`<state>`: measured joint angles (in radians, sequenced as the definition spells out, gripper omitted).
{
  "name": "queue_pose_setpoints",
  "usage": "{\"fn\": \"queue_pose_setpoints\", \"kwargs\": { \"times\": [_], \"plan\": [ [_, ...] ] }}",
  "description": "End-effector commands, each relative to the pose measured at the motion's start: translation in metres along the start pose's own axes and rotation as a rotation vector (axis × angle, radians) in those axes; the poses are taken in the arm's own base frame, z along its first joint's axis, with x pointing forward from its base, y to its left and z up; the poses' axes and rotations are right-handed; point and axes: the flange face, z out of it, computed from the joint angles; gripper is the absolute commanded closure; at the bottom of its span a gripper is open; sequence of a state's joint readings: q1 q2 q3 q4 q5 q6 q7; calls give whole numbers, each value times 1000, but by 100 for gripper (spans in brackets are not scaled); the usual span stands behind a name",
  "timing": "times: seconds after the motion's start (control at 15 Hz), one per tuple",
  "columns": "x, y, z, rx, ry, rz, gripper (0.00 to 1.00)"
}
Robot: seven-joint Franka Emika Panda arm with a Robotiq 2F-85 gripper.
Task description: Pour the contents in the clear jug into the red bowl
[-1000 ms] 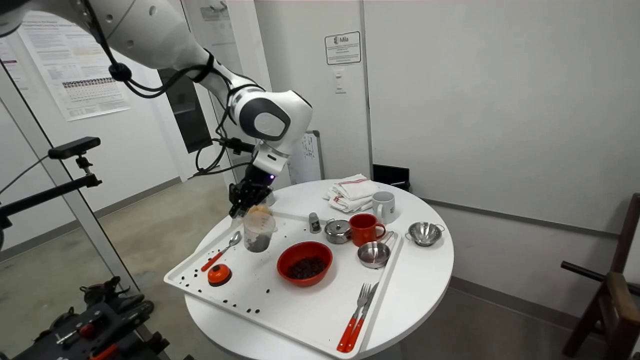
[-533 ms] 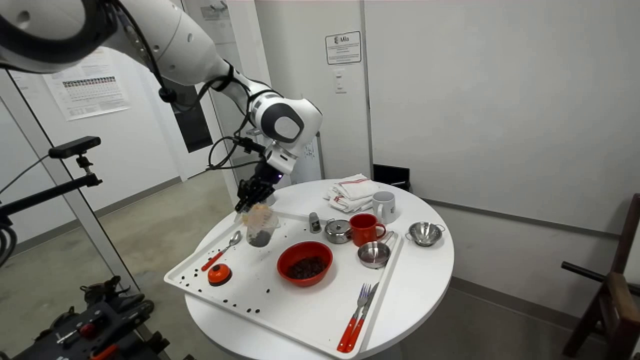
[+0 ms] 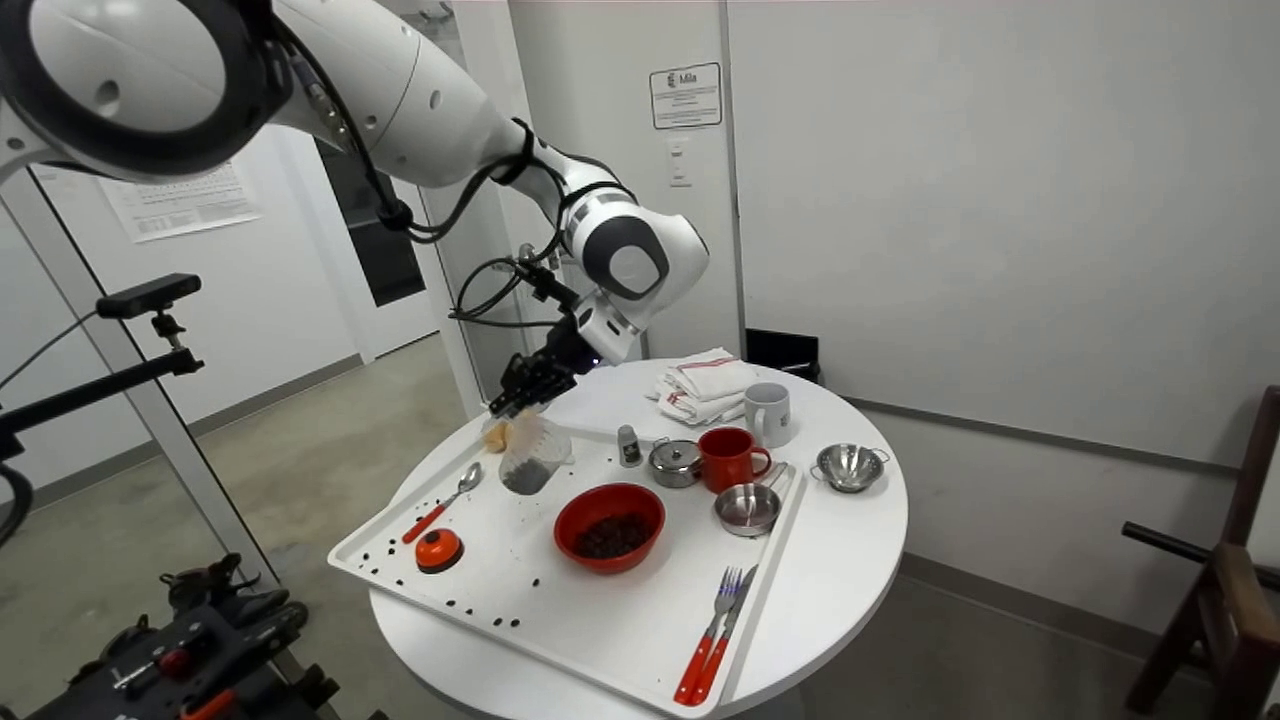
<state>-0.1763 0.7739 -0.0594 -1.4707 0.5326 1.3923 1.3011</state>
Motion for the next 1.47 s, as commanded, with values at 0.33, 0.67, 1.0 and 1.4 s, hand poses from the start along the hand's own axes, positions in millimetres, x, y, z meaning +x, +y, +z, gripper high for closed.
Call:
{"fn": "queue_pose_setpoints", "kwargs": {
  "times": [0.33, 0.67, 1.0, 1.4],
  "plan": [
    [36, -5, 0, 57, -328, -75, 91],
    [57, -10, -1, 299, -454, 27, 91],
    [90, 11, 6, 456, -517, 89, 91],
    [112, 72, -4, 518, -607, -121, 91]
  ]
}}
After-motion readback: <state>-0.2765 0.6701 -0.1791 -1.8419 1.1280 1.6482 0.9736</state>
